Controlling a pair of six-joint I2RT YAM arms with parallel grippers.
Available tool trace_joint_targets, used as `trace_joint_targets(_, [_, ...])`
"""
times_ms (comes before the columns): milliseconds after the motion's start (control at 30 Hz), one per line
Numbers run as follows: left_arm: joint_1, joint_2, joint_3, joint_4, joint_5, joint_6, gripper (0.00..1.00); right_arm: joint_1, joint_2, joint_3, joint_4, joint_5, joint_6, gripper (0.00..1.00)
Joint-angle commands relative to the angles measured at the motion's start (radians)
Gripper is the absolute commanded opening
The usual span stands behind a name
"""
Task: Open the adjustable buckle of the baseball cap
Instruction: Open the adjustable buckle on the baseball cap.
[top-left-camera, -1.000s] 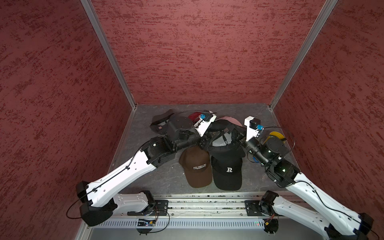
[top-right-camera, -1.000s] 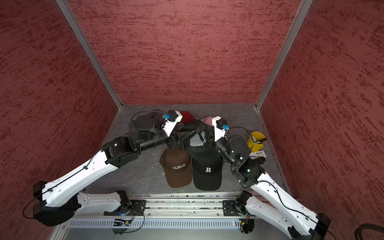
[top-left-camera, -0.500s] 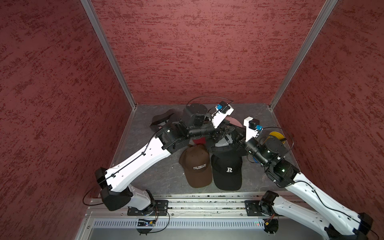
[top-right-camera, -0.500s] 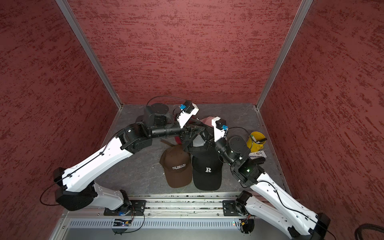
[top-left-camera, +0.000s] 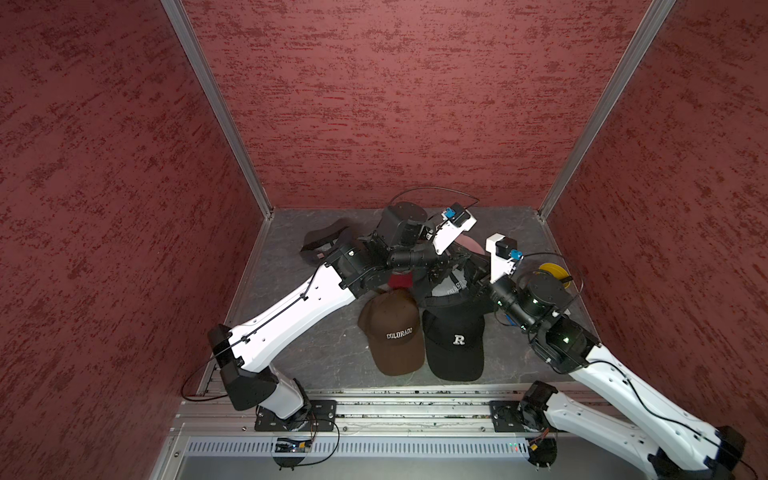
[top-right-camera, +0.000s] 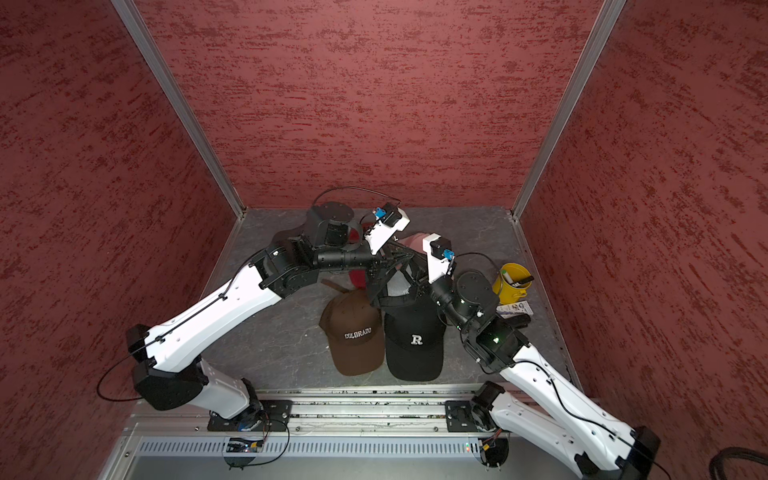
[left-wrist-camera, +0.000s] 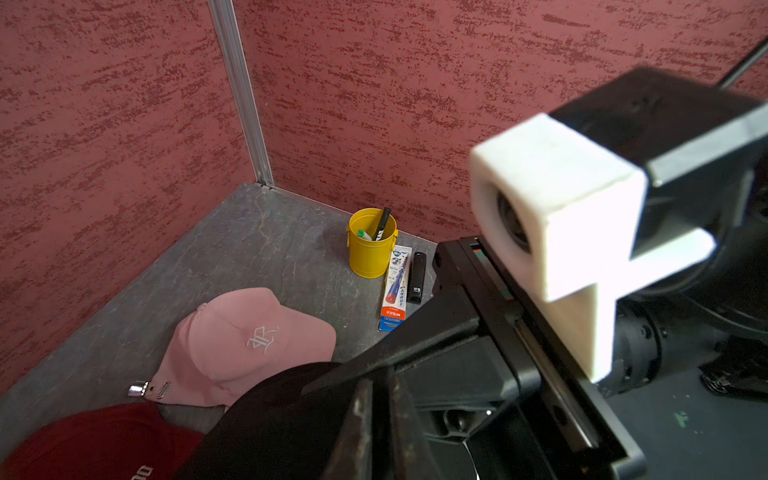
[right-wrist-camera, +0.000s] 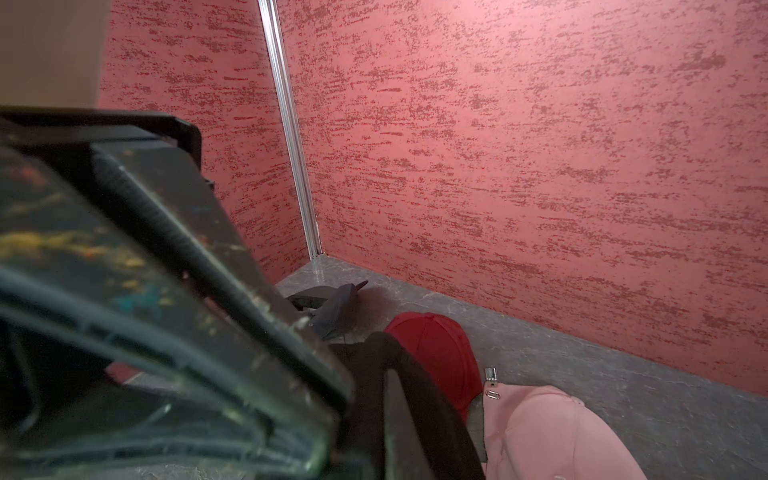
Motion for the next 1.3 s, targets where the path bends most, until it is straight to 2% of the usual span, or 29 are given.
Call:
trace_joint_targets(0, [0.007,-0.006,0.006,0.003,0.022,0.006,0.04,0.004,0.005,0.019,0.017,0.001,-0.016,0.0])
trace_joint_targets(67, [0.008,-0.012,-0.004,0.007,0.021,0.003,0.0,0.004,0.011,0.026,0.011,0.007,-0.022,0.0])
trace_joint_targets(467, [0.013,-0.136,-0.154,0.085,-0.045,-0.013,0.0,-0.005,0.01,0.018,0.01,0.065,0.01,0.0])
trace_joint_targets(1000, [0.018,-0.25,-0.283,0.142,-0.141,-0.011,0.0,-0.027,0.0,0.006,0.04,0.038,0.066,0.0])
trace_joint_targets(1267, [0.011,-0.252,-0.305,0.157,-0.127,-0.019,0.0,-0.029,0.002,-0.007,0.054,0.018,0.098,0.0])
